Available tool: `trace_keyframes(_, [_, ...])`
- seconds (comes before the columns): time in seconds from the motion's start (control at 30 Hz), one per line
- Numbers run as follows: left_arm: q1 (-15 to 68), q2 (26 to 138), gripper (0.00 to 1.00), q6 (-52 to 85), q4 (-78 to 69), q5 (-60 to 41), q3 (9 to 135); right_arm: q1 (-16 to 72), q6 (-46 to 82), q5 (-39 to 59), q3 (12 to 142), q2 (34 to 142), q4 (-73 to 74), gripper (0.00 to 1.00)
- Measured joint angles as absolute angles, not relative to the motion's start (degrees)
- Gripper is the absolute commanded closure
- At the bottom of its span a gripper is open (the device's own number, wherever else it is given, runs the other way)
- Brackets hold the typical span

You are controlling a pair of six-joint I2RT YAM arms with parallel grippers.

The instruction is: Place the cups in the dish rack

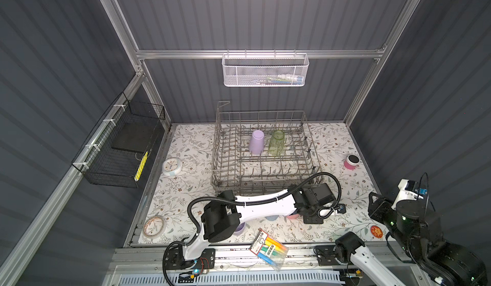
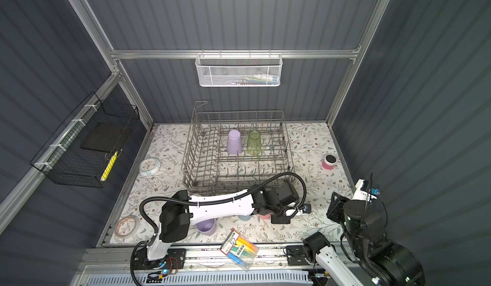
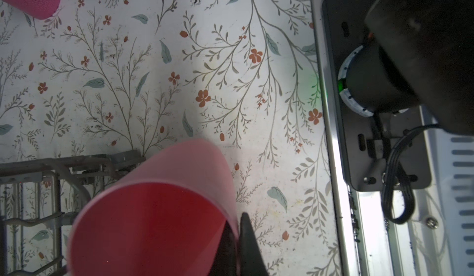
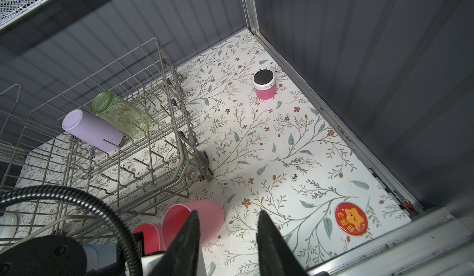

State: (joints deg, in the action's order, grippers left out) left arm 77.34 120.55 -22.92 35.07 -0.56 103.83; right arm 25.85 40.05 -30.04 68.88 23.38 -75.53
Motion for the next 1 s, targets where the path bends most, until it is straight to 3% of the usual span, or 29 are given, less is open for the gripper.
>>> trace_keyframes(0.27, [77.34, 118.43, 1.00, -22.72, 35.11, -3.86, 104.33, 25.91, 40.10, -30.00, 68.88, 22.92, -75.46, 0.61])
trace_keyframes(0.47, [77.34, 110.50, 1.00, -21.12, 32.12, -4.56, 102.91, 25.91, 39.94, -27.66, 68.90, 22.92, -74.02, 0.59])
trace_keyframes(0.73, [75.50, 93.17, 1.00, -15.62, 20.95, -3.90, 91.61, 25.91, 38.72, -18.41, 68.86, 22.92, -66.94, 0.58])
trace_keyframes(1.0, [64.03, 82.08, 1.00, -6.87, 9.52, -9.93, 77.62, 25.91, 37.08, -2.59, 66.57, 30.06, -53.93, 0.57])
